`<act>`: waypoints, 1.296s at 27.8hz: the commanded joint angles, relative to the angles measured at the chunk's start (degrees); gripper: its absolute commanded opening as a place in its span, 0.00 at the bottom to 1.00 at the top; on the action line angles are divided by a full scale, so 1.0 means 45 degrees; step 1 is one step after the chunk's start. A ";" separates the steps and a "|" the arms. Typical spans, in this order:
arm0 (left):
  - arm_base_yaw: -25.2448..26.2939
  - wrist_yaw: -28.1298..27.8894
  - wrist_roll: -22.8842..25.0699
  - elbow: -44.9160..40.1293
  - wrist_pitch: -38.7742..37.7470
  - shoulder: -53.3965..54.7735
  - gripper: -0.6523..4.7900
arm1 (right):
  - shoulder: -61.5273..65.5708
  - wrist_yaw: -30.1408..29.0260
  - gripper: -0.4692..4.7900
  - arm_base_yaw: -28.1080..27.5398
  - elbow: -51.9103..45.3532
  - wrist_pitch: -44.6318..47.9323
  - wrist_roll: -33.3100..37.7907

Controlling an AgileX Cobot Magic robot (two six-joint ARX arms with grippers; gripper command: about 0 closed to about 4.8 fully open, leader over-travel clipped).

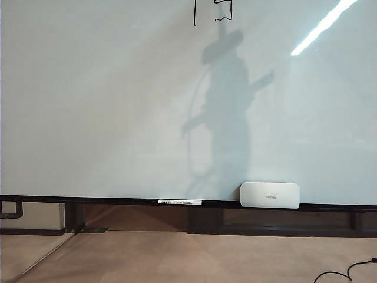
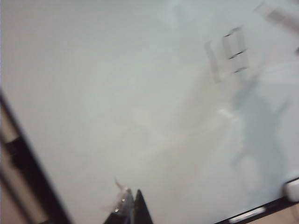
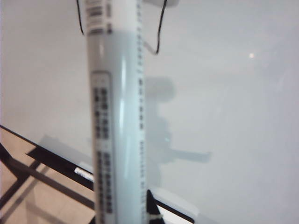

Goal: Reach to the right to find the marker pen, pick it up, and write the number 19 on the whiteboard.

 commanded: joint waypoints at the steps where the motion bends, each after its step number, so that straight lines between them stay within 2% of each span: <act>1: 0.0000 -0.1093 0.0500 0.0432 -0.0510 -0.0005 0.11 | -0.1282 0.0253 0.09 0.0015 0.0053 0.0034 -0.0015; 10: 0.0000 -0.2472 0.0729 0.1355 -0.0782 -0.0005 0.11 | -0.4274 0.1472 0.09 0.0015 0.0049 0.0039 -0.0408; 15: 0.0000 -0.3123 0.0729 0.1996 -0.0826 -0.0034 0.11 | -0.5663 0.3274 0.09 0.0015 0.0049 -0.0146 -0.0423; 19: 0.0000 -0.4629 0.0733 0.2521 -0.1073 -0.0078 0.11 | -0.6615 0.5581 0.09 0.0015 0.0039 -0.0923 -0.0423; 22: 0.0000 -0.6421 0.0748 0.2905 -0.1341 -0.0087 0.11 | -0.7315 0.5756 0.09 0.0015 0.0015 -0.1661 -0.0418; 25: 0.0000 -0.7640 0.1001 0.3356 -0.1914 -0.0087 0.11 | -0.8126 0.5974 0.09 0.0015 -0.0180 -0.2059 -0.0452; 32: 0.0010 -0.7951 0.1093 0.4741 -0.4046 -0.0296 0.11 | -1.0297 0.5989 0.09 0.0010 -0.1103 -0.3196 -0.0942; 36: 0.0019 -0.8038 -0.0015 0.5377 -0.5333 -0.0704 0.11 | -1.1555 0.5994 0.09 0.0010 -0.1608 -0.5158 -0.0942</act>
